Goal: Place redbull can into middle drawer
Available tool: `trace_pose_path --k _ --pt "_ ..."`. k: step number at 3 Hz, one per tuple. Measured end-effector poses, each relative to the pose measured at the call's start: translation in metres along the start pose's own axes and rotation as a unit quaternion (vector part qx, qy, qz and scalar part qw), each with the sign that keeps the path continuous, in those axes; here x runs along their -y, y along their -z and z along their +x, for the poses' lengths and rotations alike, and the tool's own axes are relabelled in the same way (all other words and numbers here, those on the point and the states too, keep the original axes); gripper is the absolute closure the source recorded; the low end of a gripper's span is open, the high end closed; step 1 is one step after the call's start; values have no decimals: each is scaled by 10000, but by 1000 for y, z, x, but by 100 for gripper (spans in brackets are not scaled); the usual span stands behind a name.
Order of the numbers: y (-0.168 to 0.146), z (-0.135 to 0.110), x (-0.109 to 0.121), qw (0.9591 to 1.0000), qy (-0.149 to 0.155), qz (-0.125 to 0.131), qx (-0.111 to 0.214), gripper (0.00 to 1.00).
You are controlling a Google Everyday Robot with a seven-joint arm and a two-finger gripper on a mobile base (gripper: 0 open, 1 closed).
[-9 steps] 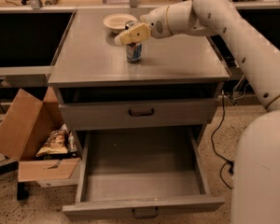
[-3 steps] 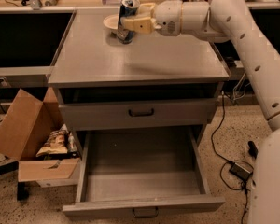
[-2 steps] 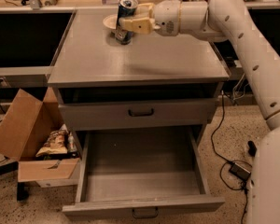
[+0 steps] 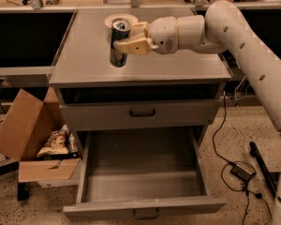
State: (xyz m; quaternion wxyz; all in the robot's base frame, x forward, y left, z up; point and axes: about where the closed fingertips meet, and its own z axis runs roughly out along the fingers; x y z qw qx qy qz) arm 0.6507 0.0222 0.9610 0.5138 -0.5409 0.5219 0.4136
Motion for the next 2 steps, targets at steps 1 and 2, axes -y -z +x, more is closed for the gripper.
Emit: trace_pose_path --k 1,2 --pt "-12 24 -56 9986 -166 -449 -223 100" --pt "-20 56 -106 9948 -424 -737 -554 100"
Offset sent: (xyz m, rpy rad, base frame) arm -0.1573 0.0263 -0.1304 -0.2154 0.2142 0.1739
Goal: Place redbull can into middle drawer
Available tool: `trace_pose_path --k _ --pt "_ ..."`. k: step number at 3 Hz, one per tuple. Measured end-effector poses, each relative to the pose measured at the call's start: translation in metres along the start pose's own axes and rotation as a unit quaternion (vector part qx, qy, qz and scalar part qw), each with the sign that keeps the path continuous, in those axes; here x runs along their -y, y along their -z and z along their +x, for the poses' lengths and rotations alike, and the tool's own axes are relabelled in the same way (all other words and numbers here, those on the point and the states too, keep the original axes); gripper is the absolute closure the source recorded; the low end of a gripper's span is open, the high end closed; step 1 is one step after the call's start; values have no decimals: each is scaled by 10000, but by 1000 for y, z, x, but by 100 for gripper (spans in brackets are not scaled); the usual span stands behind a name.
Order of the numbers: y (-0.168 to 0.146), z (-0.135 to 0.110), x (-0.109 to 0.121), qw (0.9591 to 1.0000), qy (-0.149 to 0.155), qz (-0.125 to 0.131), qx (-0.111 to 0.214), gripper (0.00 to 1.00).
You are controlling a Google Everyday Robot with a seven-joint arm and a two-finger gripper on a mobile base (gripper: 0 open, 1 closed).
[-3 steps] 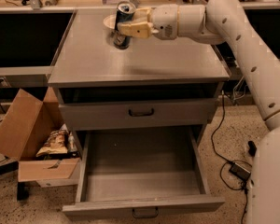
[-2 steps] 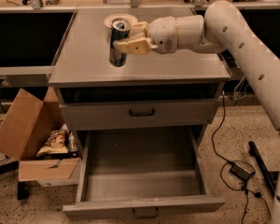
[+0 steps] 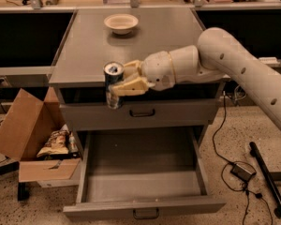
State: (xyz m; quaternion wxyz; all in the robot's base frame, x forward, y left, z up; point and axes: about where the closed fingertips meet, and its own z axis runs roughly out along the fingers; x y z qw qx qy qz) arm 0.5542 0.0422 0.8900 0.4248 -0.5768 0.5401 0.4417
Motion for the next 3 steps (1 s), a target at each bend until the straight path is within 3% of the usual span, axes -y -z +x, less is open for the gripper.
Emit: trace_pose_path --k 1,2,3 --pt "-24 47 -38 9982 -434 -329 -251 100" --pt "-27 54 -40 9980 -471 -347 -233 100" --pt "-42 114 -54 9964 -757 -355 -135 100"
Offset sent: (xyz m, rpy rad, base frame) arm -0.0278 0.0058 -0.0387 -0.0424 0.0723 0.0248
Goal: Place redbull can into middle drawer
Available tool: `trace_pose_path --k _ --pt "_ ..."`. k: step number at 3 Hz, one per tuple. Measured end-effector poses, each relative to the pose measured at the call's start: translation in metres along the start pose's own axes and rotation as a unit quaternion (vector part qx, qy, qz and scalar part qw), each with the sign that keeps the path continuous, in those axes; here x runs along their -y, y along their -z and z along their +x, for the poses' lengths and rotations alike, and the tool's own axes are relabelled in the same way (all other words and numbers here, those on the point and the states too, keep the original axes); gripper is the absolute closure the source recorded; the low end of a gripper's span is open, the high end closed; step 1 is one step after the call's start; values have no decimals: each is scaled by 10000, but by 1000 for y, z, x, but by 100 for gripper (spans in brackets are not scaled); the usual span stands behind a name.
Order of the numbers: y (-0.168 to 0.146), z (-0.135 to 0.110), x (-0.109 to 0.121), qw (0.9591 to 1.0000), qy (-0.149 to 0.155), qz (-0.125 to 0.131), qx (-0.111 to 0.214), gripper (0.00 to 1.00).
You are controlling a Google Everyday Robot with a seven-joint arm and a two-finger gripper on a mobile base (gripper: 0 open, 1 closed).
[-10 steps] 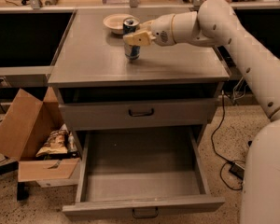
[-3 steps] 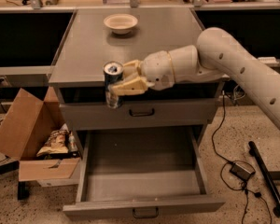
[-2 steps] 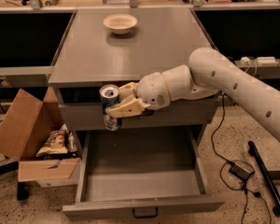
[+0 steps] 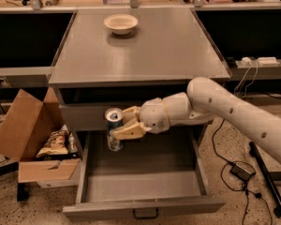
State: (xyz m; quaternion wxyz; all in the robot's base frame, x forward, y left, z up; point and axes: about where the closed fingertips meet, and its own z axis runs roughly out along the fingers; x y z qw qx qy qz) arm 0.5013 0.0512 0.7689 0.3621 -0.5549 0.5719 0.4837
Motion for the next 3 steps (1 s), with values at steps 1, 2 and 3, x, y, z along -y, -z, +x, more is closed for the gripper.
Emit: trace_pose_path --k 1,2,3 --pt "-15 77 -6 9992 -388 -40 -59 100" --pt "-24 142 -8 9976 -687 15 22 100" --pt "-40 208 -8 9941 -1005 64 403 100"
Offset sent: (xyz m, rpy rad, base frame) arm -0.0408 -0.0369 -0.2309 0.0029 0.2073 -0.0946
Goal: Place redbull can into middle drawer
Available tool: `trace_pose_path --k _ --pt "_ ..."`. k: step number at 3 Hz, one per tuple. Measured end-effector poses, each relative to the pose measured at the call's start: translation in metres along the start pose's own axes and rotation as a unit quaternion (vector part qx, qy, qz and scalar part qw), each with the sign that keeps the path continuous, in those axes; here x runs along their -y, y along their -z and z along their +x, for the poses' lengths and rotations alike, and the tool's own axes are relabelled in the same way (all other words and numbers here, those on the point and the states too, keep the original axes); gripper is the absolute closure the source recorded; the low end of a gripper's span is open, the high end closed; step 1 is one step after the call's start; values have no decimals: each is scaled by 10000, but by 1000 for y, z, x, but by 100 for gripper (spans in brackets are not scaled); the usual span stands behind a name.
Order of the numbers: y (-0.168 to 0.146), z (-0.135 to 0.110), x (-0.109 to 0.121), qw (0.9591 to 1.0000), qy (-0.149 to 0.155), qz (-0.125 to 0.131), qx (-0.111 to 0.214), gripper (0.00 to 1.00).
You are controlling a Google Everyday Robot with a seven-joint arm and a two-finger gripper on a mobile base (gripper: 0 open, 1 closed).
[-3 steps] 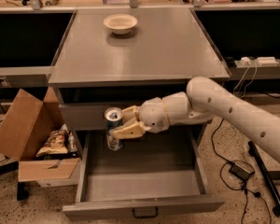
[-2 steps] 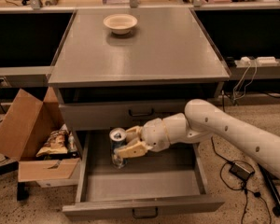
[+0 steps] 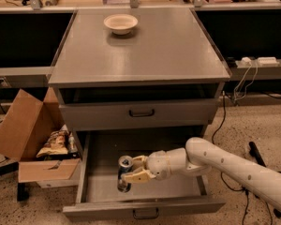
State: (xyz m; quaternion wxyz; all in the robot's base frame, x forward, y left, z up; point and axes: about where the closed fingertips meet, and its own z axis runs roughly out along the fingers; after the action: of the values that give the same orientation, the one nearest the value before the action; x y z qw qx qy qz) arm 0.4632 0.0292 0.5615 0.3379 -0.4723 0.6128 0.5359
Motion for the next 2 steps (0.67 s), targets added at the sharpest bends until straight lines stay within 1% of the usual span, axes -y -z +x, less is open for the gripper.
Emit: trace_pose_path --k 1,2 --pt "0 0 0 10000 0 0 0 100" --pt "2 8 6 9998 142 84 -141 100"
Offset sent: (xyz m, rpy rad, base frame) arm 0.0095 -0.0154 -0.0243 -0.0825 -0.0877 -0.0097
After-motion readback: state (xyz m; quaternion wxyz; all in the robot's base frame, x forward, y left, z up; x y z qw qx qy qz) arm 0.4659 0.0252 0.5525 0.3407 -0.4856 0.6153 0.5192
